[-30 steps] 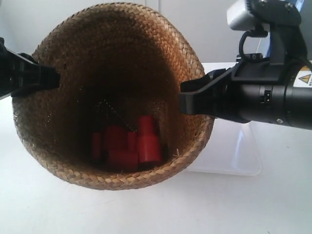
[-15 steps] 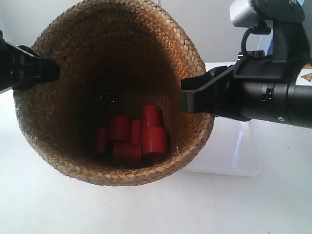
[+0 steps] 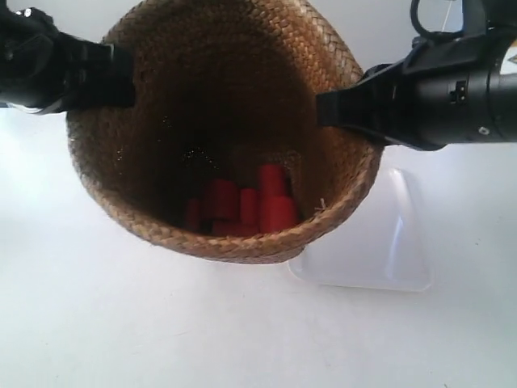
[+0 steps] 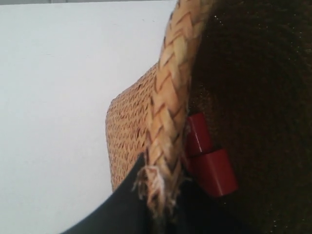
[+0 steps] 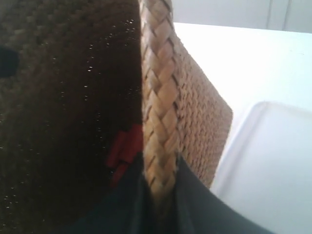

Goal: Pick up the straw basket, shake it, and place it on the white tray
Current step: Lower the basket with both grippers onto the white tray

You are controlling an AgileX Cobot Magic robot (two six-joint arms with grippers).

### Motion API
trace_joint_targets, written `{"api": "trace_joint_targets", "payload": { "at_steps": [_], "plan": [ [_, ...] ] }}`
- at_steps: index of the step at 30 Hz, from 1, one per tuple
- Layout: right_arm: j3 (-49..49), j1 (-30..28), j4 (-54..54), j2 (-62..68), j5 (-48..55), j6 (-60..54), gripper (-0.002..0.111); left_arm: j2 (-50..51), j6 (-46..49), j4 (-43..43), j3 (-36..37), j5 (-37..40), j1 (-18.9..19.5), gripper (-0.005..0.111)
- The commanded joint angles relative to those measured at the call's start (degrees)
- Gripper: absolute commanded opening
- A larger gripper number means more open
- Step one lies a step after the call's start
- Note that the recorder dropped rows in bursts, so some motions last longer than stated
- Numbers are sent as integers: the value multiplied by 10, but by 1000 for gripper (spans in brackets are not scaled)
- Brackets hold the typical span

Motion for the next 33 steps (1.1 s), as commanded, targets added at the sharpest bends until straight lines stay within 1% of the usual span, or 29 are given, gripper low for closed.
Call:
{"api": "trace_joint_targets", "payload": {
  "at_steps": [1, 6, 12, 17, 24, 28, 33],
  "plan": [
    [-45, -35, -77, 20, 56, 31, 0, 46, 24, -74, -51, 6, -9, 0],
    [-106, -74, -78, 51, 117, 19, 0, 102, 22, -134, -93, 4, -35, 0],
    [-177, -114, -80, 105, 184, -16, 0, 154, -1, -140, -141, -12, -67, 0],
    [-221, -142, -80, 145, 221, -35, 0, 196, -20, -140, -181, -12, -76, 0],
    [-278, -179, -80, 193, 276, -65, 0, 260, -31, -140, -241, -7, -101, 0],
    [-292, -199, -80, 202, 286, -65, 0, 293, -31, -135, -276, 8, -103, 0],
    [-292, -216, -80, 210, 289, -65, 0, 331, -31, -115, -334, 44, -103, 0]
  ]
}}
